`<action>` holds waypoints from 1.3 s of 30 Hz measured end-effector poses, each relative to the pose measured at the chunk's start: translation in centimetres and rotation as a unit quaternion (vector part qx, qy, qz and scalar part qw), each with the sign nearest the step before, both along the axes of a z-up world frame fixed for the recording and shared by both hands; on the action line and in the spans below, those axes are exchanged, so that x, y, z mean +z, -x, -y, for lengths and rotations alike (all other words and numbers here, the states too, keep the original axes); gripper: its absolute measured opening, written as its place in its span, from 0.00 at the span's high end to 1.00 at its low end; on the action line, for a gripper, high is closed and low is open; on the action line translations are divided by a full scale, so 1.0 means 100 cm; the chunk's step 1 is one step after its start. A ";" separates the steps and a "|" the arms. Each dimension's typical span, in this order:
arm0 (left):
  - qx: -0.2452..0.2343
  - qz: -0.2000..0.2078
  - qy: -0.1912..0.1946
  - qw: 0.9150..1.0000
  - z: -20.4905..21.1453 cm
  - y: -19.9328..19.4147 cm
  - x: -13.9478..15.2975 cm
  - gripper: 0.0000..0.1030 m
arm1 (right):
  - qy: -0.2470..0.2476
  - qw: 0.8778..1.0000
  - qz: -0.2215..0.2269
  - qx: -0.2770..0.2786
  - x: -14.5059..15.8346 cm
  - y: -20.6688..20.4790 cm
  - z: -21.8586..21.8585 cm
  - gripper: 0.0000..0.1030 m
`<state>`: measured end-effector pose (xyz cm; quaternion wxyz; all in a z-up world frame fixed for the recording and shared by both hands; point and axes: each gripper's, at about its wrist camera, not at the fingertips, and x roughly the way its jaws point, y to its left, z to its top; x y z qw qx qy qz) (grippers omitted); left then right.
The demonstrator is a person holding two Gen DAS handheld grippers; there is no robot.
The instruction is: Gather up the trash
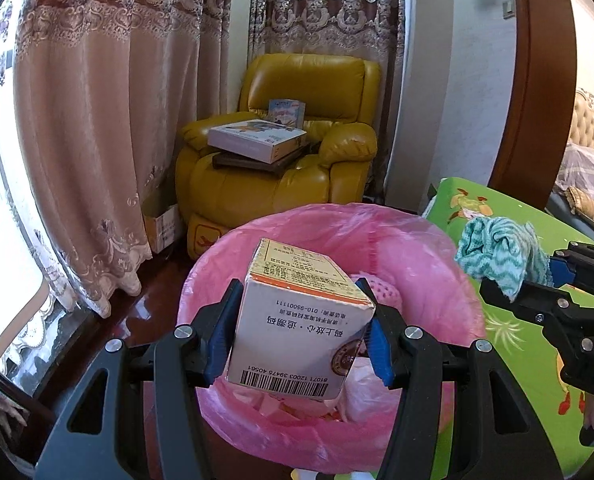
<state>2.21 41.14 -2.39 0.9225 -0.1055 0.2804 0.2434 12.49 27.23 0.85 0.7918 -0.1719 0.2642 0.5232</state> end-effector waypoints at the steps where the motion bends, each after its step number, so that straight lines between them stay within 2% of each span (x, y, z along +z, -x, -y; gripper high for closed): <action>1: 0.001 -0.001 0.002 1.000 -0.003 0.000 -0.001 0.48 | 0.002 1.000 0.000 0.001 -0.002 -0.001 -0.002 0.72; 14: -0.006 0.008 0.024 1.000 -0.020 -0.002 -0.007 0.48 | 0.019 1.000 -0.007 0.006 -0.017 -0.007 -0.026 0.69; 16: -0.009 0.013 0.024 1.000 -0.023 -0.004 -0.004 0.47 | 0.025 1.000 -0.013 0.012 -0.020 -0.010 -0.028 0.57; 17: -0.009 0.016 0.025 1.000 -0.025 -0.005 -0.002 0.47 | 0.028 0.999 -0.017 0.014 -0.021 -0.013 -0.028 0.37; 18: -0.008 0.018 0.027 0.999 -0.028 -0.006 0.000 0.47 | 0.028 0.999 -0.016 0.011 -0.022 -0.013 -0.027 0.24; 20: -0.006 0.024 0.026 0.999 -0.032 -0.006 0.005 0.41 | 0.017 1.000 -0.022 0.006 -0.019 -0.018 -0.019 0.24; 21: -0.005 0.030 0.021 0.999 -0.032 -0.004 0.010 0.36 | 0.014 1.000 -0.024 0.003 -0.018 -0.020 -0.015 0.24; 22: -0.005 0.034 0.015 0.999 -0.032 -0.002 0.013 0.22 | 0.009 1.000 -0.023 -0.001 -0.016 -0.021 -0.009 0.24; 23: -0.005 0.038 0.009 0.999 -0.031 0.000 0.017 0.14 | 0.005 1.000 -0.022 -0.002 -0.013 -0.022 -0.005 0.24; 28: 0.002 0.046 -0.012 0.999 -0.022 0.019 0.038 0.10 | -0.023 0.999 -0.014 -0.018 0.013 -0.018 0.036 0.24; 35: 0.043 0.078 -0.109 0.990 0.029 0.068 0.078 0.08 | -0.062 0.997 0.012 -0.047 0.060 0.009 0.101 0.09; 39: 0.062 0.086 -0.118 0.987 0.057 0.094 0.086 0.07 | -0.079 0.995 0.010 -0.059 0.068 0.027 0.132 0.05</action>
